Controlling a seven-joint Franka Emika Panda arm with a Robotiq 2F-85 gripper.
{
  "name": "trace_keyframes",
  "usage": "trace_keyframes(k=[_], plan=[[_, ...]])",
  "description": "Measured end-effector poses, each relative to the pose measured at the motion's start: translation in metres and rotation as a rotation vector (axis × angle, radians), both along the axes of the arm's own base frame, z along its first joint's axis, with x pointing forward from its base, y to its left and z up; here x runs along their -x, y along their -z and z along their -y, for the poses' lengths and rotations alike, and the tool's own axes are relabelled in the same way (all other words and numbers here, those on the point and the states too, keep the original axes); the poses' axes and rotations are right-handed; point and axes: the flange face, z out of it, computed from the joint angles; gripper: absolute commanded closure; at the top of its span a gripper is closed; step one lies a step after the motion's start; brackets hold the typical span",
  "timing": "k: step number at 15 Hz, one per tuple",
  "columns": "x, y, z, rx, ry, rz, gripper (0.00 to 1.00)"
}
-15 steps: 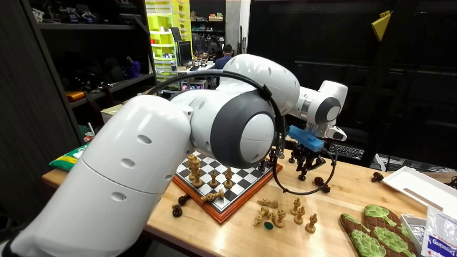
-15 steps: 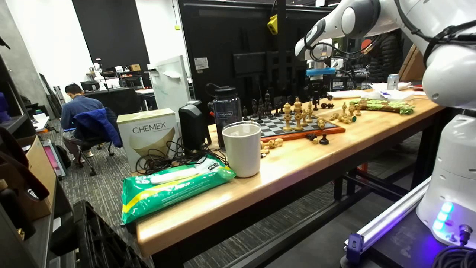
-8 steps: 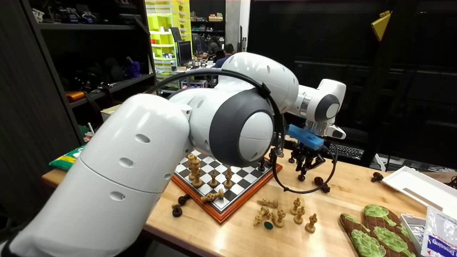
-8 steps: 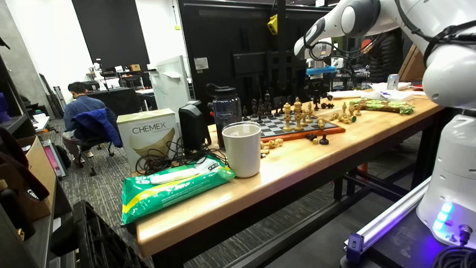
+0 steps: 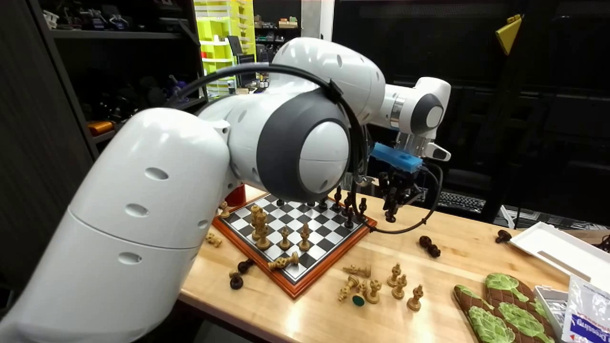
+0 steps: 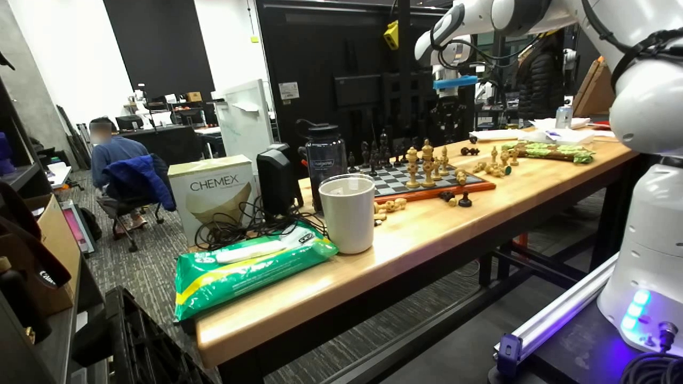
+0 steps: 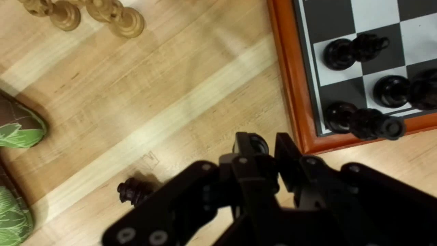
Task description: Pick up one black chess piece from the counter and place it on the board.
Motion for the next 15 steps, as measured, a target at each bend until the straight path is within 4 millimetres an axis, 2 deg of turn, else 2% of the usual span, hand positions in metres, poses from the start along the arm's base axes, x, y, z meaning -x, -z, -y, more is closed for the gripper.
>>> trace_keyframes(k=[4, 7, 11, 15], plan=[[0.010, -0.030, -0.022, -0.001, -0.032, -0.016, 0.94], [0.019, -0.045, -0.040, -0.027, -0.083, -0.025, 0.94], [0.031, -0.054, -0.068, -0.071, -0.182, -0.028, 0.94], [0.041, -0.054, -0.092, -0.117, -0.287, -0.033, 0.94]])
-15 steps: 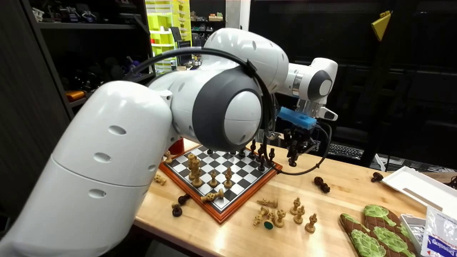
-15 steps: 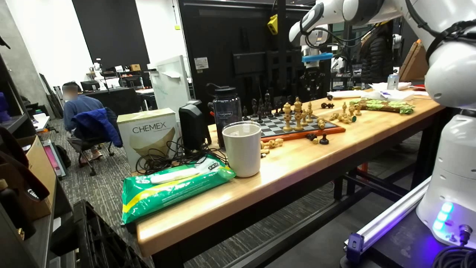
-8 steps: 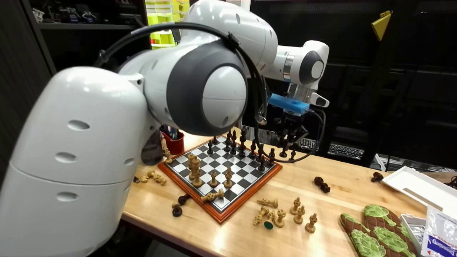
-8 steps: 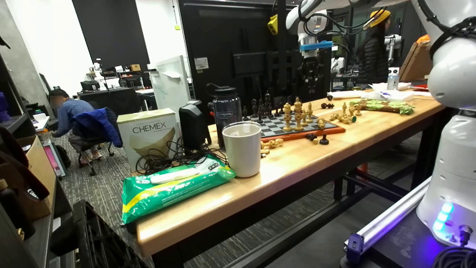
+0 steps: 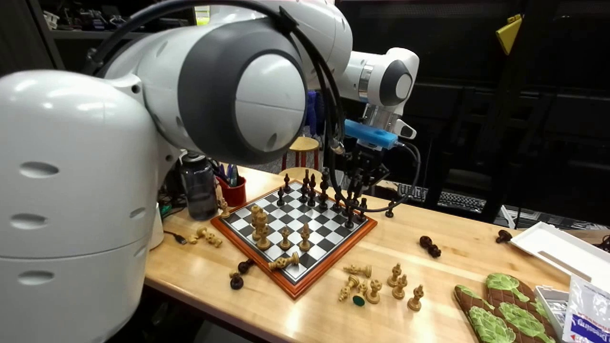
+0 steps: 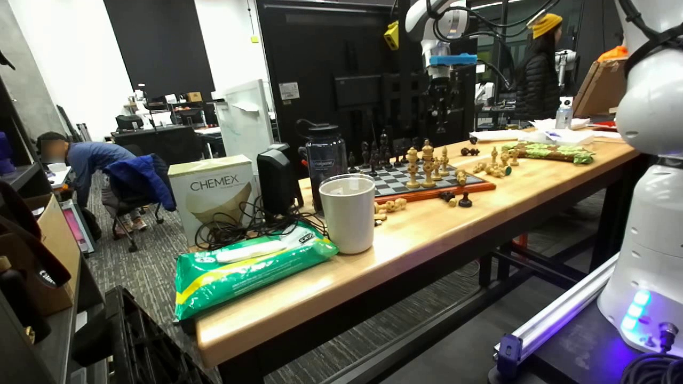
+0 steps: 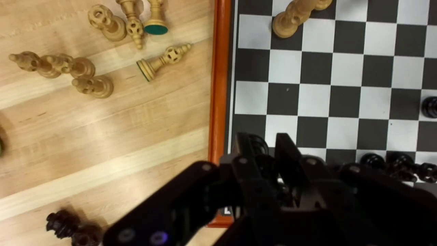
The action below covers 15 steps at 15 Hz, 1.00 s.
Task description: Pick up one black chess piece from the counter and place it on the board.
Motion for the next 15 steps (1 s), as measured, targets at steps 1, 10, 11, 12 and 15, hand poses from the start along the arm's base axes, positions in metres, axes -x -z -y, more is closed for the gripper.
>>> trace_keyframes(k=[1, 10, 11, 12, 15], plan=[[0.002, 0.002, -0.005, -0.011, -0.030, -0.002, 0.94], [0.004, 0.032, -0.038, -0.091, -0.228, -0.022, 0.94], [0.002, 0.035, -0.039, -0.092, -0.242, -0.015, 0.94], [0.001, 0.037, -0.039, -0.093, -0.257, -0.007, 0.94], [-0.005, 0.044, -0.042, -0.094, -0.299, 0.023, 0.94]])
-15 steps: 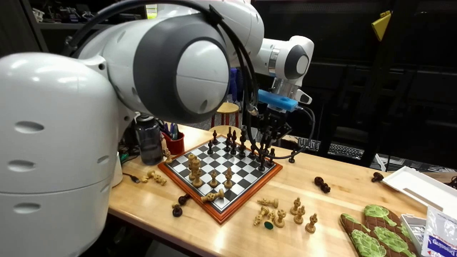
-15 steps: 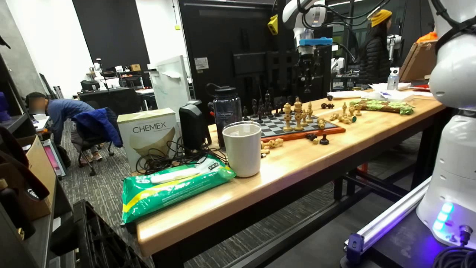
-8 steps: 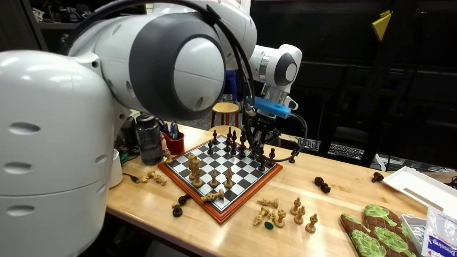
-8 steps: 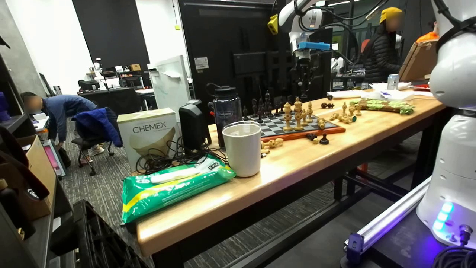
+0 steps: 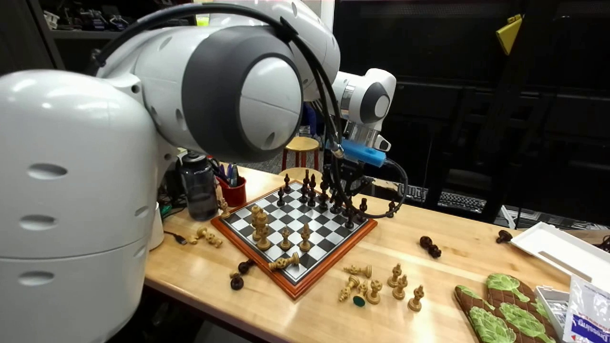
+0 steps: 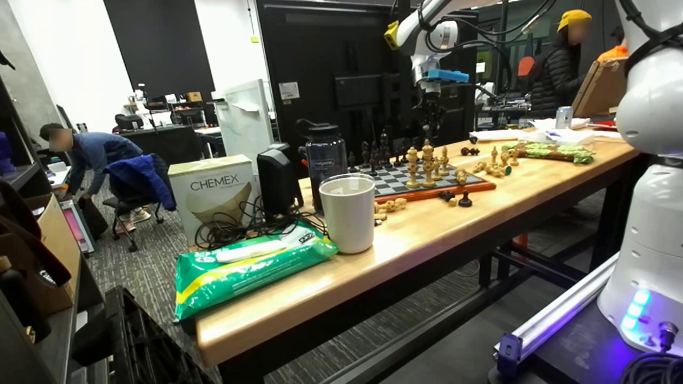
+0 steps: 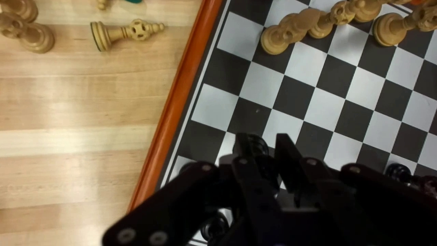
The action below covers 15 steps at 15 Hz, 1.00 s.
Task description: Pick up one black chess piece from the counter and place it on the board.
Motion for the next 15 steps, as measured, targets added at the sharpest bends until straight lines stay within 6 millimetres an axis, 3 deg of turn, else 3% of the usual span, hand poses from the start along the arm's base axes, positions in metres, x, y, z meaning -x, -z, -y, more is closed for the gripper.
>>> trace_keyframes(k=[9, 15], plan=[[-0.016, 0.025, -0.003, -0.008, -0.057, 0.058, 0.94], [-0.023, 0.027, -0.004, -0.002, -0.078, 0.097, 0.94]])
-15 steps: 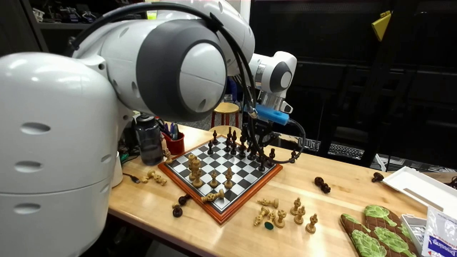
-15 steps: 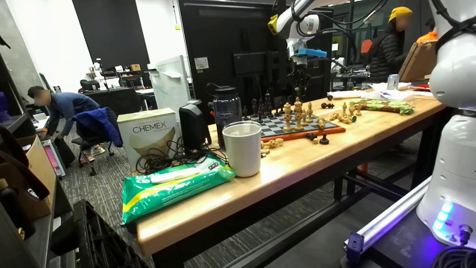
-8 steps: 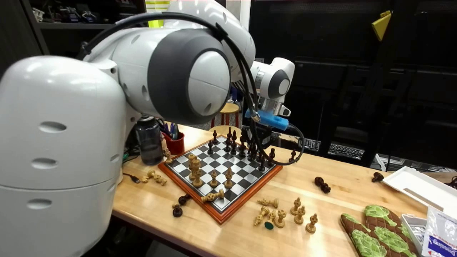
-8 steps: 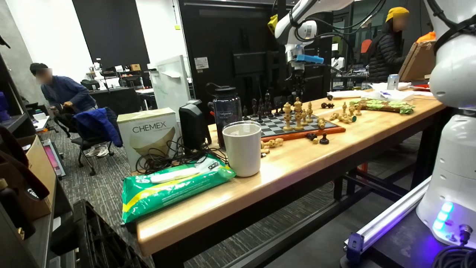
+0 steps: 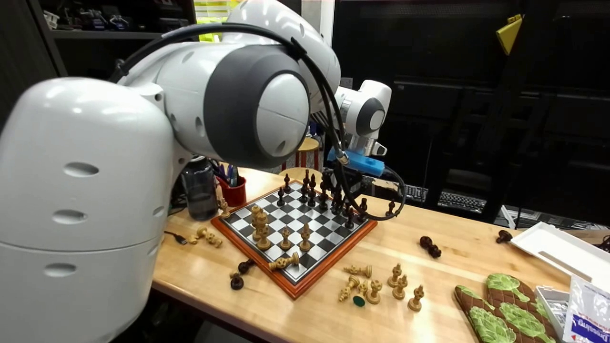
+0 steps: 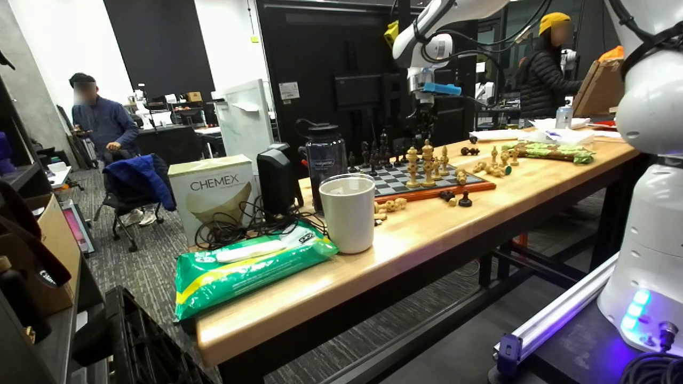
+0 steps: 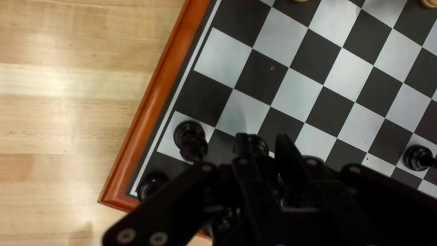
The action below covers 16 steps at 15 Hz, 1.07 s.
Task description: Pick up one black chess piece from the counter and place it on the board.
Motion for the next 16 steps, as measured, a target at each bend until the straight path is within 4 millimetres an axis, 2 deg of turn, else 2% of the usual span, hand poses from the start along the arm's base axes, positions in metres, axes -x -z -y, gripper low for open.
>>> trace_keyframes(k=[5, 16], plan=[[-0.006, 0.000, 0.002, 0.015, -0.005, 0.054, 0.94], [-0.005, 0.015, 0.006, 0.073, -0.023, 0.083, 0.94]])
